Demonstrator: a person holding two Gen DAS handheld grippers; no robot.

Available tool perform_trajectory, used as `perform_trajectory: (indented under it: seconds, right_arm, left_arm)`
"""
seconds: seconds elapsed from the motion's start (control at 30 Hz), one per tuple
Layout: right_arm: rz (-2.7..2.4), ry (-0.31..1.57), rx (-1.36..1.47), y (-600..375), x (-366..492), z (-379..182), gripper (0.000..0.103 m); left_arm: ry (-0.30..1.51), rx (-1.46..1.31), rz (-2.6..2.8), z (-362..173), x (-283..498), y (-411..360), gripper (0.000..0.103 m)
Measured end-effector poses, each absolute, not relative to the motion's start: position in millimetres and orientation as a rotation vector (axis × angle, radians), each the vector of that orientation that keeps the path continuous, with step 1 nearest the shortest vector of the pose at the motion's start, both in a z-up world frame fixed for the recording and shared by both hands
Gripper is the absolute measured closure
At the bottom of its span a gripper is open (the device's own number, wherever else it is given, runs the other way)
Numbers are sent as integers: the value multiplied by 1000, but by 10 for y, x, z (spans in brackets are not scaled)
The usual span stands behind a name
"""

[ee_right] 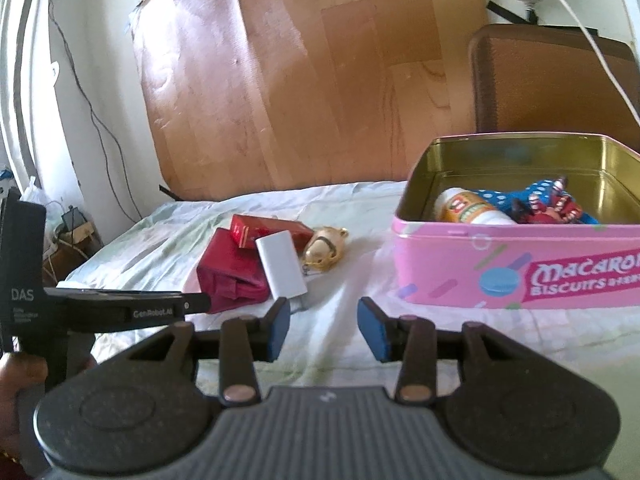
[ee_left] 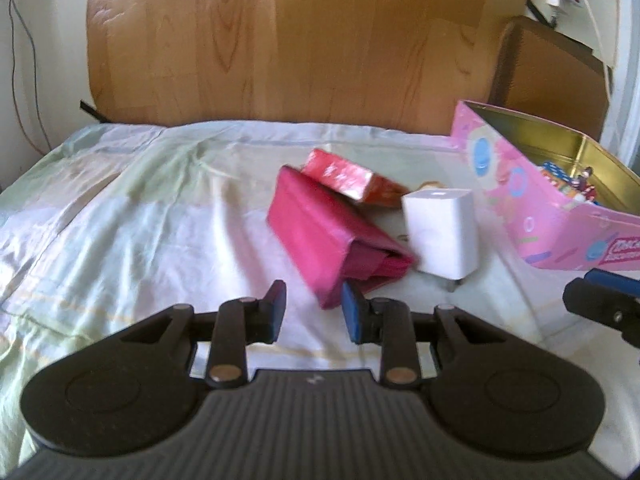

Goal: Organize rigid objects
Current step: 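Move the left gripper back to the white charger and position around it, then grasp the white charger with the left gripper and lift it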

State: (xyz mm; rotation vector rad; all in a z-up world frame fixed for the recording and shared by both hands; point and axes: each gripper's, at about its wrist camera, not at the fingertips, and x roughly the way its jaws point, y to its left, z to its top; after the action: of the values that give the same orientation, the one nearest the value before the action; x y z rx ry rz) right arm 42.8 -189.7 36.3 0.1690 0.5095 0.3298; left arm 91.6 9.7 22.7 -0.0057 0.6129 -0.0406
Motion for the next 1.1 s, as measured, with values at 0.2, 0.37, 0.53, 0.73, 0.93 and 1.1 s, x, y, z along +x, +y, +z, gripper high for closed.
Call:
perform_trajectory:
  seconds: [0.2,0.37,0.53,0.73,0.93,1.1]
  right_arm:
    - [347,523,148,-1774,495,349,64]
    - [349,522,127,-1705,568,369,63]
    - [353,517,114,-1633,654,400,63]
    - [358,508,88,-1537,757,438,62]
    - [366,500,58,-1428,876,479,60]
    - [371,494,12,-1322,1006,516,57]
  left_arm:
    - [618,-10,-38,154,946,151,65]
    - [606,-10,-41,130,954,156,61]
    - [596,-20,-47,115,966,183,60]
    - [591,-29,-50,113,983,199,59]
    - [586,-41,-56,118,987,215,59]
    - [583,-56,-66,112,989,237,59]
